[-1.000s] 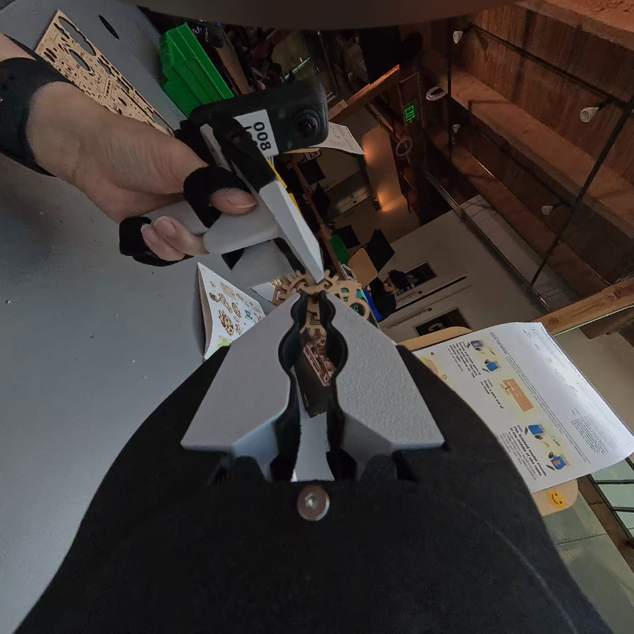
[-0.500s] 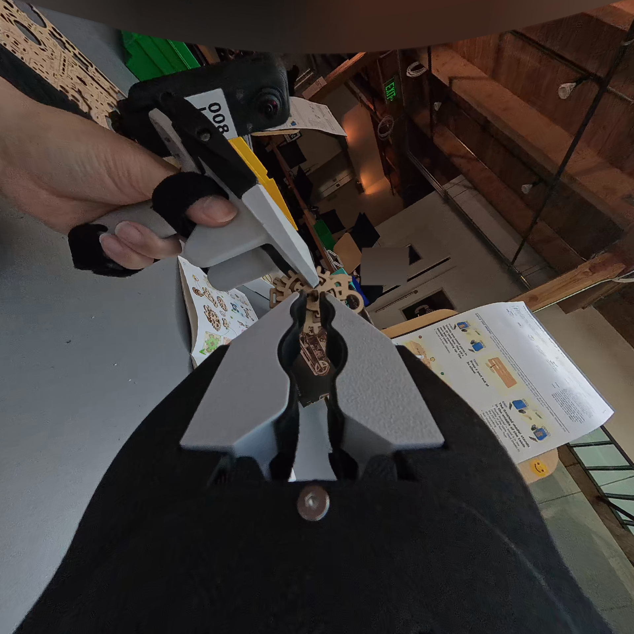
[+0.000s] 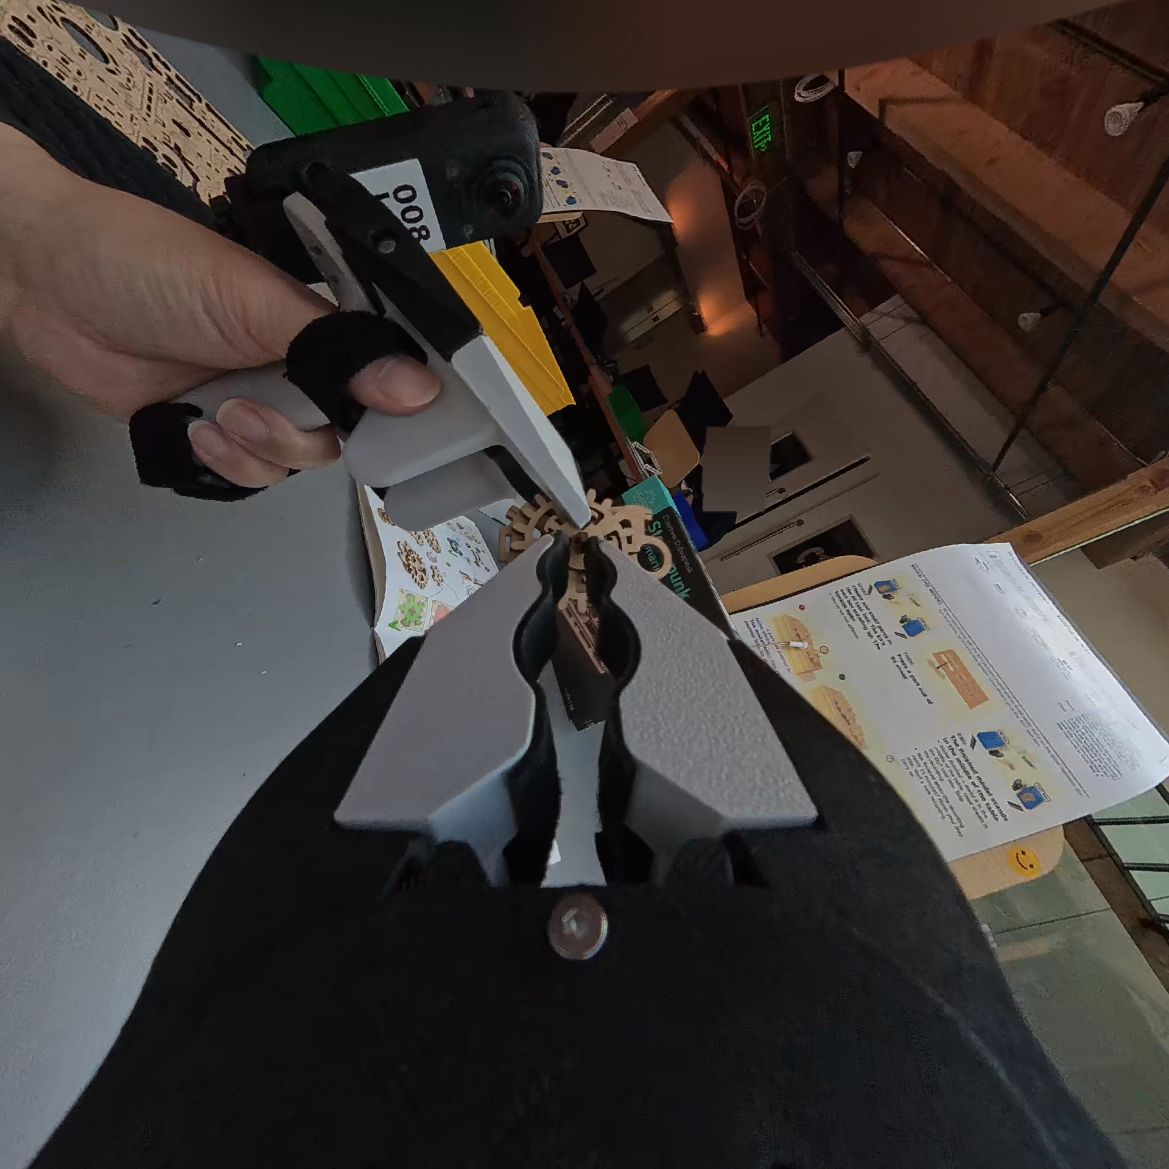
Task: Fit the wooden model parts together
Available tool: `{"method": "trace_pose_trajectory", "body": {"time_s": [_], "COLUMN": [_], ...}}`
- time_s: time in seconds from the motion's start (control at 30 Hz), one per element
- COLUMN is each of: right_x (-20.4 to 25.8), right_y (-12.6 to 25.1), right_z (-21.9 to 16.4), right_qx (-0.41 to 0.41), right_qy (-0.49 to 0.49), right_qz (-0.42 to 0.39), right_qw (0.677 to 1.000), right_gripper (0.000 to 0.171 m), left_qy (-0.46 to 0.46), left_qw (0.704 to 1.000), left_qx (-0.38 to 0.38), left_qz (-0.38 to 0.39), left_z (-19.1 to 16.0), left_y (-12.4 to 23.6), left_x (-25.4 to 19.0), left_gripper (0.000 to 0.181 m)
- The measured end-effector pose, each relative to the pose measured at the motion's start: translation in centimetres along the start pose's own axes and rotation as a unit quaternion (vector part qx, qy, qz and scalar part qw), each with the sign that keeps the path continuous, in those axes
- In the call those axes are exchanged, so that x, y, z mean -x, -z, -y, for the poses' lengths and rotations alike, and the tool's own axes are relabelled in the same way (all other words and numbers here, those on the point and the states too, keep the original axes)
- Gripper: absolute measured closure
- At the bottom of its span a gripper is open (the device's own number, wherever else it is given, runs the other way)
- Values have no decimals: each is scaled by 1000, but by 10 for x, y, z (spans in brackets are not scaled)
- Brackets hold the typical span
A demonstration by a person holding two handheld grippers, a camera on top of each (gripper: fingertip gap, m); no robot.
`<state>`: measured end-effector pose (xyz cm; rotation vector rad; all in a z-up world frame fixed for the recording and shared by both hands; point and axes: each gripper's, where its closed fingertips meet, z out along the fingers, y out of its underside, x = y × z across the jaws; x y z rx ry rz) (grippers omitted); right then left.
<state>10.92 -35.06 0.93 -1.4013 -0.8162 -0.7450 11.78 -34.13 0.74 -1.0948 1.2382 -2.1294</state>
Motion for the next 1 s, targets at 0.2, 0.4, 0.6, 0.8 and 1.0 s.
{"method": "trace_pose_trajectory", "body": {"time_s": [0.2, 0.4, 0.6, 0.8, 1.0], "right_x": [0, -5, 0, 0, -4], "right_y": [-2, -5, -5, -2, -1], "right_z": [-4, -4, -3, 2, -5], "right_qx": [4, -15, -33, -55, -48], "right_qy": [-11, -56, -102, -127, -194], "right_qz": [2, 7, 36, 43, 43], "right_qw": [1000, 998, 994, 989, 979], "right_gripper": [167, 163, 160, 161, 171], "left_qy": [45, 154, 159, 152, 115], "left_qw": [999, 987, 985, 987, 992], "left_qx": [-3, -31, -34, -30, -33], "left_qz": [-3, -44, -50, -46, -24], "left_z": [-1, 2, 2, 0, -1], "left_y": [0, 3, 3, 2, 2], "left_x": [5, 11, 11, 12, 14], "left_gripper": [162, 162, 162, 162, 161]}}
